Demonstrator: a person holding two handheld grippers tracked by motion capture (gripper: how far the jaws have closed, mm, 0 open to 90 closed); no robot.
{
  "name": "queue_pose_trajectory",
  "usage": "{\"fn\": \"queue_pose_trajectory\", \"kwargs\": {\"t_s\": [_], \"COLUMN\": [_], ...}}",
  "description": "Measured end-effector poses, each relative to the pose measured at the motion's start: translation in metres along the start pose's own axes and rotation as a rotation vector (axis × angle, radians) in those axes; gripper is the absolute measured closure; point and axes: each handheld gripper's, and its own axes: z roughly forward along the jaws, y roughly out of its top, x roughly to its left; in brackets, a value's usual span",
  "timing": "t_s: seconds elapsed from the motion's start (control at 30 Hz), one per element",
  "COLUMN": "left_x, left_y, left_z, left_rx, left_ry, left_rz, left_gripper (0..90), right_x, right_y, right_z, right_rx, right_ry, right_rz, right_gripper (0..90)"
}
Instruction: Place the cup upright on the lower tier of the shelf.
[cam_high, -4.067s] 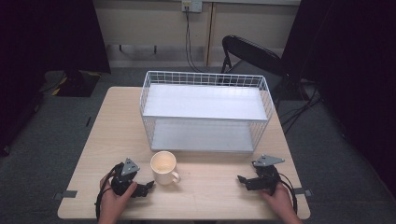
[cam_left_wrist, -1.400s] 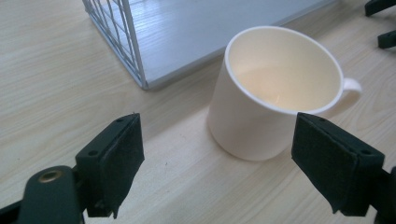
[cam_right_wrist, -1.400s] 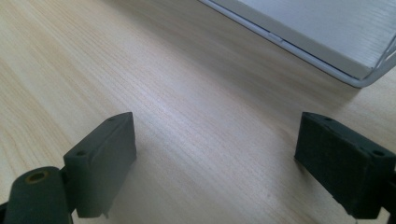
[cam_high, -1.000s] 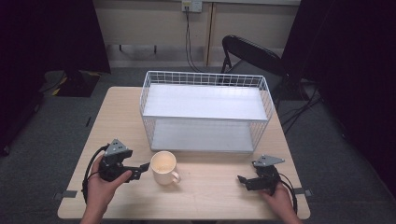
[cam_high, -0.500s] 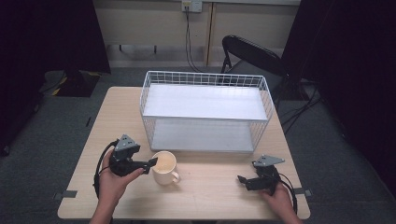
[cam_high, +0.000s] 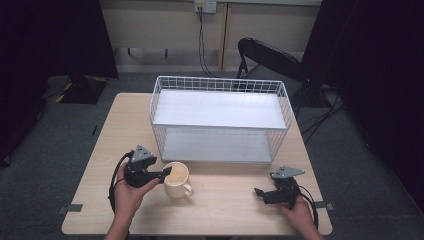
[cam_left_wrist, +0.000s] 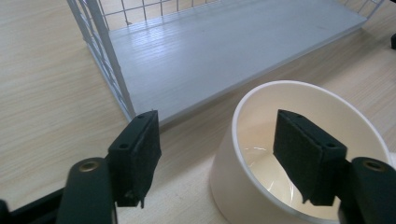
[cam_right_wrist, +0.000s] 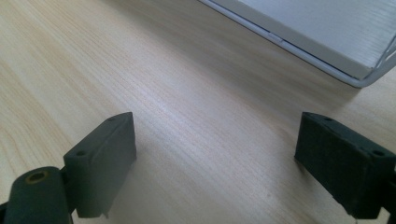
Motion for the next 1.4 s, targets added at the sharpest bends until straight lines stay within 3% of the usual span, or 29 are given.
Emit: {"fn": "queue_pose_trajectory", "kwargs": {"t_s": [0.23, 0.53, 0.8, 0.9, 1.4], "left_x": [-0.001, -0.006, -0.006, -0.005, -0.015], "left_y": [-0.004, -0.005, -0.010, -0.012, -0.012], "left_z": [0.007, 0.012, 0.015, 0.014, 0.020], "left_rx": [-0.005, 0.008, 0.013, 0.007, 0.012], "left_ry": [-0.001, -0.010, -0.001, 0.013, 0.002], "left_rz": [-0.010, 0.010, -0.019, -0.020, -0.018], "left_gripper": [39.2, 41.7, 44.8, 49.1, 69.0], "right_x": [0.000, 0.000, 0.000, 0.000, 0.000], "right_y": [0.000, 0.000, 0.000, 0.000, 0.000], "right_z": [0.000, 0.000, 0.000, 0.000, 0.000], "right_rx": [0.001, 0.001, 0.000, 0.000, 0.000], "right_ry": [0.000, 0.000, 0.000, 0.000, 0.000], "right_rz": [0.001, 0.001, 0.000, 0.000, 0.000], "right_gripper": [11.8, 11.8, 11.8, 11.8, 11.8]}}
